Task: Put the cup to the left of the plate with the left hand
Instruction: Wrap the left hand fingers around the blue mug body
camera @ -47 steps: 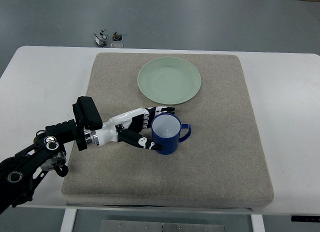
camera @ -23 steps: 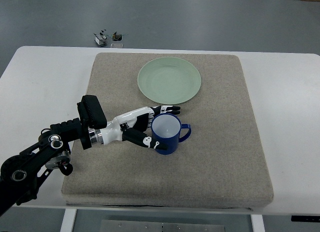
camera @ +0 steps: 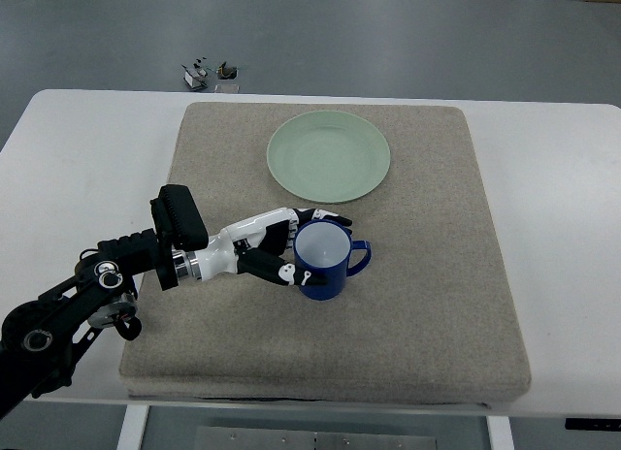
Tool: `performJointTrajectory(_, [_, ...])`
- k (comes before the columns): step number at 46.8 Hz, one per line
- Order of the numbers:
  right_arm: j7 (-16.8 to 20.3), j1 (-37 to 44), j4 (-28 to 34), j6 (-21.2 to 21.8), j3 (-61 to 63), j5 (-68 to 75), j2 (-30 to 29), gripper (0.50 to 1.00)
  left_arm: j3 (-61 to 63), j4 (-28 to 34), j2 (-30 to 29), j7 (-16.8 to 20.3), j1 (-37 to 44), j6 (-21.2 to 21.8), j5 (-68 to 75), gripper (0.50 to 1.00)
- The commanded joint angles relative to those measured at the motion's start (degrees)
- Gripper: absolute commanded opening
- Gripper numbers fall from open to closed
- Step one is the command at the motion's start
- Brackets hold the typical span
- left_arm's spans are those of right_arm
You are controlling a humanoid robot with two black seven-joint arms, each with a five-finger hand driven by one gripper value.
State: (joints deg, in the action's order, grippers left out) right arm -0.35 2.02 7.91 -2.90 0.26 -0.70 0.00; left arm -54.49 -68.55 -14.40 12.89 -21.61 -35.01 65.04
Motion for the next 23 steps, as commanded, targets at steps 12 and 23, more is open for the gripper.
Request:
performJointTrajectory(12, [0.0, 0.0, 0.0, 0.0, 0.0, 0.08, 0.0, 0.934, 0.0, -0.09, -0.02, 0.03, -0.01, 0.01, -0.09, 0.662])
performJointTrajectory(23, [0.0, 0.0, 0.0, 0.0, 0.0, 0.0, 0.0, 0.934, -0.18, -0.53, -0.02, 0.03, -0.1, 0.01, -0.44, 0.591])
